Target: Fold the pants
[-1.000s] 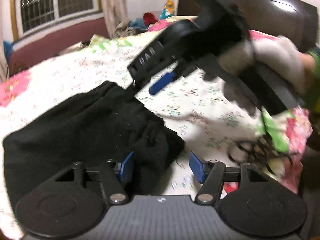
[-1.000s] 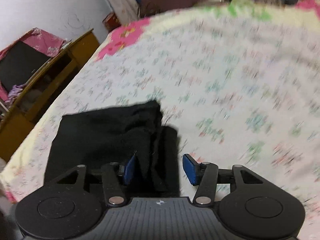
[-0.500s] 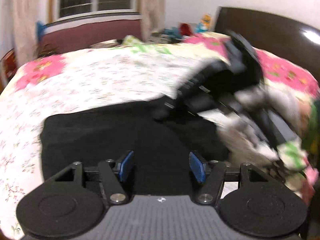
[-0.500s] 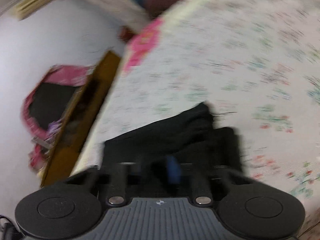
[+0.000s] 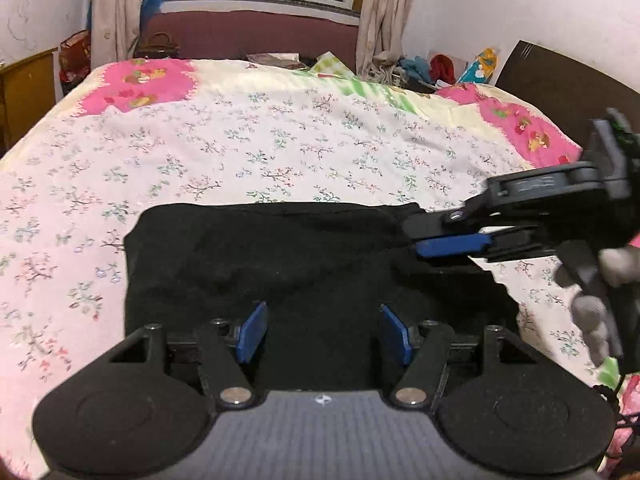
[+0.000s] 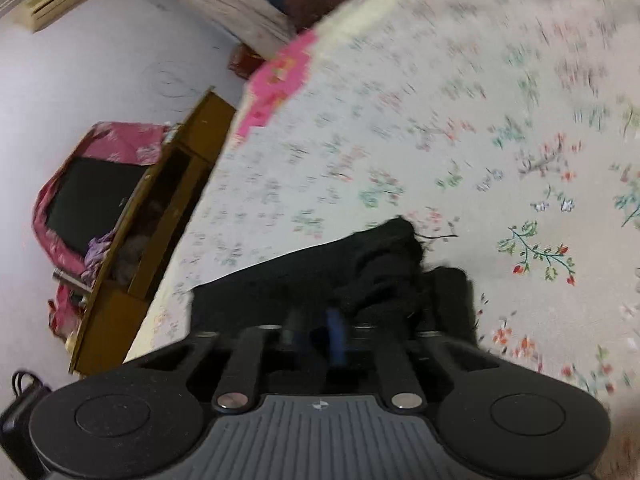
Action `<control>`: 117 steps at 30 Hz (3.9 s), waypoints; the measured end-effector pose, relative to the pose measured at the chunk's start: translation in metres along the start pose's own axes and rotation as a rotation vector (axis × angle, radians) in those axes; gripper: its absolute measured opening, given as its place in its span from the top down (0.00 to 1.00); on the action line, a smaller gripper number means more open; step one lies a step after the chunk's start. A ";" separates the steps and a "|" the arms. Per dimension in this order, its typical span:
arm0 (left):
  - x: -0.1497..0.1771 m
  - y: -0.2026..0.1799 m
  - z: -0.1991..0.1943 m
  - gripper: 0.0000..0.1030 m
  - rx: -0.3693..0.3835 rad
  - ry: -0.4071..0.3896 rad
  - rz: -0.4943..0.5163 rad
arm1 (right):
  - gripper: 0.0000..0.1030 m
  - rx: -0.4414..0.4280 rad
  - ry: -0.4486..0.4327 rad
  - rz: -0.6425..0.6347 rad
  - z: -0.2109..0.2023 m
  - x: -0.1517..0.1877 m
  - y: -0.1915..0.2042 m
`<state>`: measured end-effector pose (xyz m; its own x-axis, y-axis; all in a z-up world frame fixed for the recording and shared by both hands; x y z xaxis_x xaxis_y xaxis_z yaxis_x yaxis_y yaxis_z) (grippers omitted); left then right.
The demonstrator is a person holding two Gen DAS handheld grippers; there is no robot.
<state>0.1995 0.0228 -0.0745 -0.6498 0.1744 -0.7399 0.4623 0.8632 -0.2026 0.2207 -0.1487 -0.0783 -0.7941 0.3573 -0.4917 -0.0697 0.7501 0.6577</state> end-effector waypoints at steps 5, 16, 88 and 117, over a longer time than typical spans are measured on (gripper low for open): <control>0.001 -0.005 -0.024 0.32 -0.008 -0.025 0.022 | 0.53 0.063 -0.033 -0.136 -0.031 0.015 0.017; -0.006 -0.001 -0.042 0.31 -0.053 -0.052 0.024 | 0.47 0.157 -0.058 -0.179 -0.047 0.037 0.014; -0.013 0.064 0.003 0.46 0.209 0.023 -0.244 | 0.74 -0.036 0.052 -0.103 -0.015 0.018 -0.001; -0.106 0.035 0.023 0.45 0.328 -0.054 -0.176 | 0.72 -0.127 -0.054 -0.052 -0.009 -0.065 0.023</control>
<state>0.2981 0.0242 -0.0181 -0.7078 0.0045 -0.7064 0.5211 0.6784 -0.5178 0.2655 -0.1594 -0.0261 -0.7540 0.3516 -0.5548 -0.1886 0.6933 0.6956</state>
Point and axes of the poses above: each gripper's, at about its wrist camera, not at the fingertips, and z roughly the way its jaws point, y to its left, x to its underside, the point moved 10 cm from there along z, roughly the way its jaws point, and after that the axes turned 1 degree about y, right-handed, at the moved point
